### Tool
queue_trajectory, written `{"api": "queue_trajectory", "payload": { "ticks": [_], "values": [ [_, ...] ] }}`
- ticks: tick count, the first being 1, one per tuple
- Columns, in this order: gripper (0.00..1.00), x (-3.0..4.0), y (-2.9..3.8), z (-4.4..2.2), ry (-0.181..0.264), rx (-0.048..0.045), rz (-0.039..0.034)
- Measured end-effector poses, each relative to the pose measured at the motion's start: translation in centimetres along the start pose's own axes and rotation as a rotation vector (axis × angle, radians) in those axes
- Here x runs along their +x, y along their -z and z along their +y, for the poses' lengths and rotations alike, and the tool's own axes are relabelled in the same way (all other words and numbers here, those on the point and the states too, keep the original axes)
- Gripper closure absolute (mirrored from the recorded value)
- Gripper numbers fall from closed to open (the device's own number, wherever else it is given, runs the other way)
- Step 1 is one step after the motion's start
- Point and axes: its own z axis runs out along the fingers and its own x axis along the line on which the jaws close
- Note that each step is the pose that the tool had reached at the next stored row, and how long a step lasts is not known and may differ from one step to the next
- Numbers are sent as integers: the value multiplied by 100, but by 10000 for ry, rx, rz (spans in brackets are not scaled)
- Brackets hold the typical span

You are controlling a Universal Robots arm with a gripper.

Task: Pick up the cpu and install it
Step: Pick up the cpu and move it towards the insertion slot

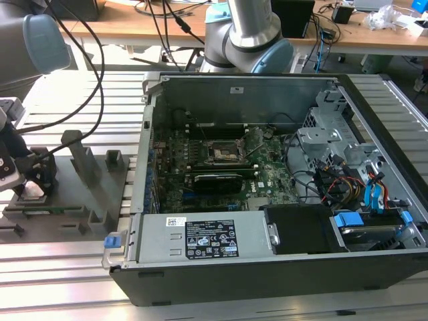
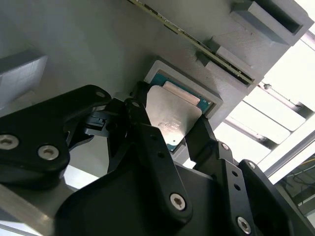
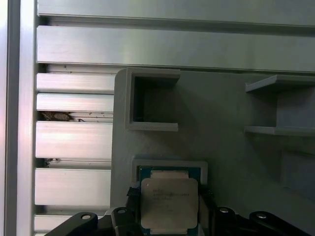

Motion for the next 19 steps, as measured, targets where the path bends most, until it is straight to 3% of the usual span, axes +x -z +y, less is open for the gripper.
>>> {"api": "queue_trajectory", "payload": {
  "ticks": [4,8,19],
  "values": [
    [45,-1,14,0,0,1,-4],
    [45,-3,120,-1,-1,2,-1],
    [45,-7,278,-3,0,2,-1]
  ]
}}
